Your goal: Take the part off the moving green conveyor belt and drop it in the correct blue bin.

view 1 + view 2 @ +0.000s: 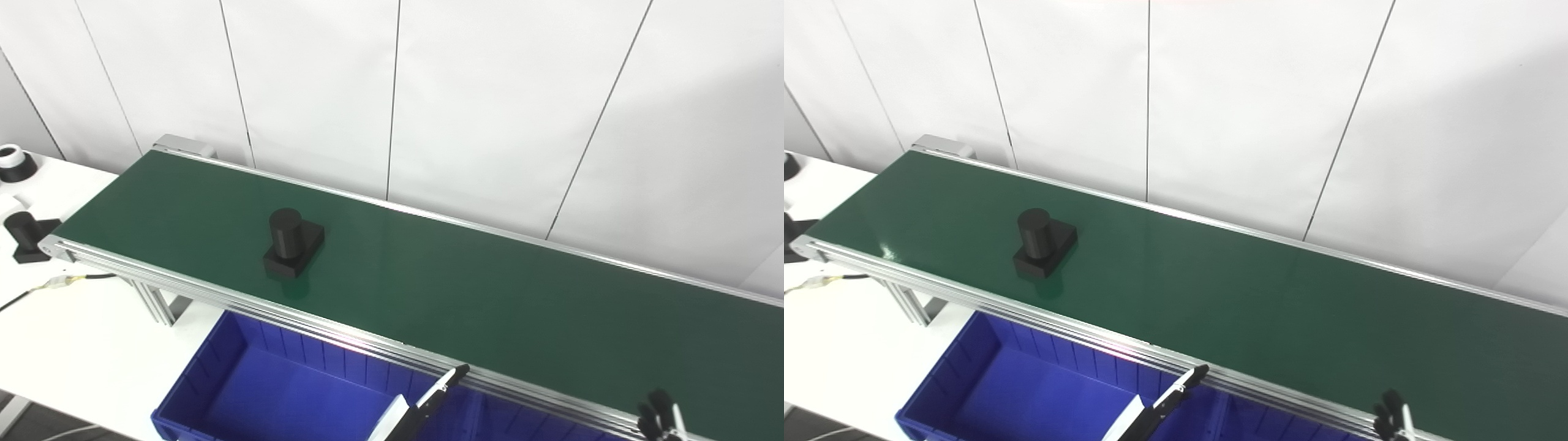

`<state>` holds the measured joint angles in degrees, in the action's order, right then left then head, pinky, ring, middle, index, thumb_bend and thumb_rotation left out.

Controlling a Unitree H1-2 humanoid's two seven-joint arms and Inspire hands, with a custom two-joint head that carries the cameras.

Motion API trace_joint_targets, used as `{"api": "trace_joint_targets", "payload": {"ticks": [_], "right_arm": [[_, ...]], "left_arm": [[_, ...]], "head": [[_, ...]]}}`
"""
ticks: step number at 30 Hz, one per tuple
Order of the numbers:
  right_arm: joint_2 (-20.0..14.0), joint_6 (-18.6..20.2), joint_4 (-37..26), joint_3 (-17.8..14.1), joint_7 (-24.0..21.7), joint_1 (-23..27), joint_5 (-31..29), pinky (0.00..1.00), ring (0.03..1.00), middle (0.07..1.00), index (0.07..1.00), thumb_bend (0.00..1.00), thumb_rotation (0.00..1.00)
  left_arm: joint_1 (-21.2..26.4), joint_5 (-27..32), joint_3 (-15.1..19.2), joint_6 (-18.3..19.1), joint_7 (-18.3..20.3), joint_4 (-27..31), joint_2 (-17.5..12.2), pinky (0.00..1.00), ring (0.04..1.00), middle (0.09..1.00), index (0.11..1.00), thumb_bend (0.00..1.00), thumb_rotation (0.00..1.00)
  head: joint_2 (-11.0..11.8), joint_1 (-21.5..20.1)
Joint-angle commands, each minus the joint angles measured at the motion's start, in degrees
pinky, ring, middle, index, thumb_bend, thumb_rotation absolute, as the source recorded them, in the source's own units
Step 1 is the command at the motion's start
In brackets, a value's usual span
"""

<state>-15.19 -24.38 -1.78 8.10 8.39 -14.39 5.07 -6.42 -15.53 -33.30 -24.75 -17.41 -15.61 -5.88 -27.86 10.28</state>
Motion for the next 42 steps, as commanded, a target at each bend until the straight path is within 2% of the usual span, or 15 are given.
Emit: {"api": "trace_joint_targets", "payload": {"ticks": [1, 11, 15, 24, 26, 29, 33, 41, 42], "right_arm": [[-0.3, -2.5, -0.7, -2.2, 1.9, 2.1, 0.3, 0.84, 0.914, 0.961, 0.984, 0.97, 1.00], [0.7, -2.5, -0.6, -9.9, -0.9, 5.1, -5.8, 0.86, 0.897, 0.937, 0.982, 1.00, 1.00], [0.8, -2.5, -0.5, -12.2, -1.8, 6.3, -5.5, 0.83, 0.894, 0.941, 0.973, 1.00, 1.00], [1.2, -2.5, -0.9, -14.0, -5.1, 8.9, -7.5, 0.76, 0.858, 0.935, 0.975, 0.96, 0.94], [1.2, -2.5, -0.7, -13.9, -6.5, 9.3, -9.0, 0.77, 0.860, 0.932, 0.975, 0.95, 0.89], [1.1, -2.5, -0.2, -13.9, -8.4, 10.1, -9.9, 0.74, 0.848, 0.922, 0.962, 0.87, 0.76], [1.0, -2.5, 1.2, -13.8, -9.7, 12.1, -7.6, 0.73, 0.834, 0.927, 0.961, 0.77, 0.64], [1.0, -2.5, 6.0, -13.6, -11.3, 17.4, -6.5, 0.69, 0.815, 0.923, 0.966, 0.79, 0.51], [1.1, -2.5, 6.7, -13.6, -11.4, 18.1, -6.6, 0.69, 0.812, 0.919, 0.960, 0.82, 0.50]], "left_arm": [[1.3, -0.4, -0.2, -2.2, -0.4, 0.7, 0.7, 0.94, 0.973, 0.978, 0.973, 0.90, 1.00], [1.8, -0.6, -0.2, -2.2, -0.2, 0.5, 1.3, 0.94, 0.974, 0.979, 0.978, 0.90, 1.00], [2.1, -0.6, -0.3, -2.2, -0.1, 0.3, 1.2, 0.95, 0.978, 0.982, 0.982, 0.91, 1.00], [2.5, -0.4, -0.4, -2.2, -0.1, -0.1, 1.4, 0.95, 0.975, 0.970, 0.982, 0.91, 1.00], [2.7, -0.4, -0.4, -2.2, -0.2, -0.3, 1.5, 0.95, 0.973, 0.966, 0.981, 0.92, 1.00], [2.8, -0.1, -0.5, -2.2, 0.0, -0.3, 1.6, 0.97, 0.968, 0.951, 0.977, 0.92, 1.00], [2.8, 0.2, -0.5, -2.2, 0.1, -0.1, 1.6, 0.98, 0.962, 0.940, 0.973, 0.91, 1.00], [2.5, 0.7, -0.4, -2.2, 0.7, 0.4, 1.4, 0.98, 0.949, 0.926, 0.970, 0.91, 1.00], [2.5, 0.8, -0.4, -2.2, 0.7, 0.4, 1.4, 0.98, 0.948, 0.924, 0.970, 0.91, 1.00]], "head": [[0.2, -0.2], [0.2, -1.6], [0.1, -2.2], [0.0, -3.1], [0.0, -3.1], [0.0, -3.0], [-0.1, -2.9], [-0.1, -3.0], [-0.1, -3.0]]}}
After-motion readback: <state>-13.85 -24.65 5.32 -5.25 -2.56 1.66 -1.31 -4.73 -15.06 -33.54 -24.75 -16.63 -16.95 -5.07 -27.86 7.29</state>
